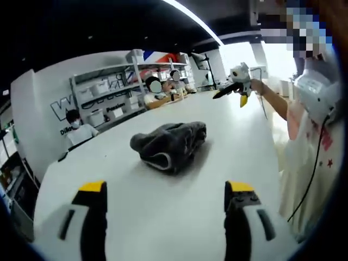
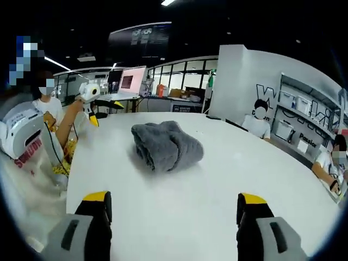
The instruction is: Fold the towel on the table until its edges align and the towel forms a compact rectangular stack.
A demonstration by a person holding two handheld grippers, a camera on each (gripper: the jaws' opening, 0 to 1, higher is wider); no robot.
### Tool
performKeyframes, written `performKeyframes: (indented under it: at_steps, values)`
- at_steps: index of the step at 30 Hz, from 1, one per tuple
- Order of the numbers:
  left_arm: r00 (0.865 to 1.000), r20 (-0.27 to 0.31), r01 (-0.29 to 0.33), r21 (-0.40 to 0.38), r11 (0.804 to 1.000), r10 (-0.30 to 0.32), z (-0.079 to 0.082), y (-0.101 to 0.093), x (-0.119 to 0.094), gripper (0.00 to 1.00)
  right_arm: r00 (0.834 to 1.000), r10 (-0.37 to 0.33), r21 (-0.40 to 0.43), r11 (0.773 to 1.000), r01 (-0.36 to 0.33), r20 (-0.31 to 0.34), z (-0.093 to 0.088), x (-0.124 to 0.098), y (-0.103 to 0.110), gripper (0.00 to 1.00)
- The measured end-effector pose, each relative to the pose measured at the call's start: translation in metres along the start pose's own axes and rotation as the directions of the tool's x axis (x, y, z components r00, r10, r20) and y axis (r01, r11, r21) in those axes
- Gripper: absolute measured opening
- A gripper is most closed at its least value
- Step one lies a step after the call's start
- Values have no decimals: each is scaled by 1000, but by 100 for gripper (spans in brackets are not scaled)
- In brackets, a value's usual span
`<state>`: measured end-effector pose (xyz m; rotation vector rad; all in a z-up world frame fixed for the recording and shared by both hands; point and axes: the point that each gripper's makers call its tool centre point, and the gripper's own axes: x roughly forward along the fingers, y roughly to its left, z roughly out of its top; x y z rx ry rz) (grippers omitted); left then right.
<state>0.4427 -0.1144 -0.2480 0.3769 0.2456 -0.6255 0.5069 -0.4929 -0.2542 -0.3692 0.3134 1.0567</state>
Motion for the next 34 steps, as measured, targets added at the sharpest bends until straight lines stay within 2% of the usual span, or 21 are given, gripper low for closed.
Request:
performKeyframes:
  at_steps: [4,8,24,34]
  values:
    - [1000,-5,-1,-4,1000,1,-3,0,2,94,1000,-11,4,1000,11,10,-10,-2,3,100]
    - [1000,-1,-11,-5,1000,11,-2,2,0,94,999,-24,2,1000,24,29,-11,-6,3,100]
    - [999,22,-30,1,1000,30,3,3,-4,93,998,-22,-1,1000,22,58,-4,-6,2,100]
    - [999,15,-43,-15,999,43,-4,5,-7,93,999,-11,-1,1000,11,52,-3,-3,4,100]
